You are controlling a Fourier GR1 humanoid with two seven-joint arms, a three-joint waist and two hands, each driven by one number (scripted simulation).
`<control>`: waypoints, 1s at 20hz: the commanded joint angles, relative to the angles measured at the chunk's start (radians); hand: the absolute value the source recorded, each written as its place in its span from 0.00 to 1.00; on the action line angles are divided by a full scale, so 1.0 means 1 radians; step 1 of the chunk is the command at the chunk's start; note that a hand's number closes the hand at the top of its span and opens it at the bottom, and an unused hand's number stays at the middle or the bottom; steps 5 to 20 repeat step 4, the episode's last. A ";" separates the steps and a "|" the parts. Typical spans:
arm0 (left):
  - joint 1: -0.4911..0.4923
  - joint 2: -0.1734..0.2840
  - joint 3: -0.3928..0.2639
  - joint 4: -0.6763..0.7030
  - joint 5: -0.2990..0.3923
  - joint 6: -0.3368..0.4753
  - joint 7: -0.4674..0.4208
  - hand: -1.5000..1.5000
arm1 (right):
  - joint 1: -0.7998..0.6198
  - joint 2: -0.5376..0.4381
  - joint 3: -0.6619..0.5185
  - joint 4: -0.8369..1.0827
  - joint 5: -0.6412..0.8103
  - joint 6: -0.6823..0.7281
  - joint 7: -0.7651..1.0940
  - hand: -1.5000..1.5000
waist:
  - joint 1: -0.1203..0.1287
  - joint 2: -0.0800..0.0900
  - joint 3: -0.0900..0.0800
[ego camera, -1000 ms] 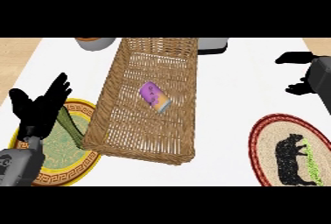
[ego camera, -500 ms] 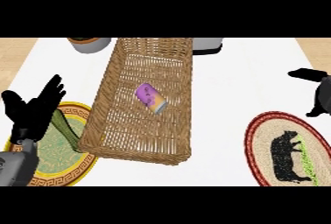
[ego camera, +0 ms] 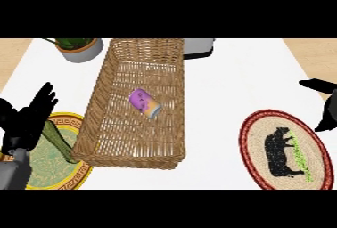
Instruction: Pick the can from the placemat and place it in the basket
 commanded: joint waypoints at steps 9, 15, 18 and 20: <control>0.045 0.026 0.028 0.000 0.006 -0.004 -0.003 0.50 | -0.025 0.014 -0.038 0.000 -0.036 0.002 0.103 0.00 | -0.043 -0.029 -0.003; 0.045 0.026 0.028 0.000 0.006 -0.004 -0.003 0.50 | -0.025 0.014 -0.038 0.000 -0.036 0.002 0.103 0.00 | -0.043 -0.029 -0.003; 0.045 0.026 0.028 0.000 0.006 -0.004 -0.003 0.50 | -0.025 0.014 -0.038 0.000 -0.036 0.002 0.103 0.00 | -0.043 -0.029 -0.003; 0.045 0.026 0.028 0.000 0.006 -0.004 -0.003 0.50 | -0.025 0.014 -0.038 0.000 -0.036 0.002 0.103 0.00 | -0.043 -0.029 -0.003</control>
